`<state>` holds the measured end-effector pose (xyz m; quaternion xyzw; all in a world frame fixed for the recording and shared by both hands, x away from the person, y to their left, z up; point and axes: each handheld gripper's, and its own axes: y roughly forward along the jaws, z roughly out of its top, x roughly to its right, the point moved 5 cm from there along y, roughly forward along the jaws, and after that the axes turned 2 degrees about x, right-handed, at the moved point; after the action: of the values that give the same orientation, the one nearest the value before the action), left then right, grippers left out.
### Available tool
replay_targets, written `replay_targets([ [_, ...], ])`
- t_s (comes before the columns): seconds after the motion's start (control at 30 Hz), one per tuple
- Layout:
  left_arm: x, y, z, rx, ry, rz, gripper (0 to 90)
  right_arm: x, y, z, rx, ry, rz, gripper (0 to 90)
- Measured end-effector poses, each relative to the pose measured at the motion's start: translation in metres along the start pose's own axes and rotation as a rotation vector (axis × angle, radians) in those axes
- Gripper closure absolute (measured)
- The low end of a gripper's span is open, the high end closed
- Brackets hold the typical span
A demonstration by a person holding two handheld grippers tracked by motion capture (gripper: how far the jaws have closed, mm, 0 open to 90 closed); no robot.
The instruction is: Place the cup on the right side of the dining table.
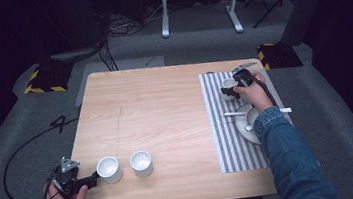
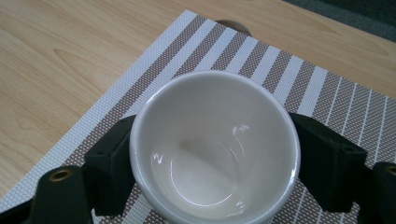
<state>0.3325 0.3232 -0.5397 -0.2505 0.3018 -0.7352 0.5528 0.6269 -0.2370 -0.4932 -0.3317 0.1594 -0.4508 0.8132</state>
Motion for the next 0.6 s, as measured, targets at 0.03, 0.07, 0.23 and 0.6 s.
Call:
replay_targets([
  [0.03,0.000,0.000,0.000,0.000,0.000,0.000,14.2,0.000,-0.001,0.001,0.004,-0.001,-0.001,22.0],
  [0.07,0.000,0.000,0.000,0.000,0.000,0.000,14.1,0.000,-0.002,0.002,0.007,-0.001,-0.004,22.1],
  [0.23,0.000,0.000,0.000,0.000,-0.001,0.000,14.2,0.000,-0.011,0.008,0.038,0.000,-0.004,22.7],
  [0.6,0.000,0.000,0.000,0.000,0.000,0.000,14.1,-0.006,-0.044,0.026,0.084,-0.018,0.003,25.8],
])
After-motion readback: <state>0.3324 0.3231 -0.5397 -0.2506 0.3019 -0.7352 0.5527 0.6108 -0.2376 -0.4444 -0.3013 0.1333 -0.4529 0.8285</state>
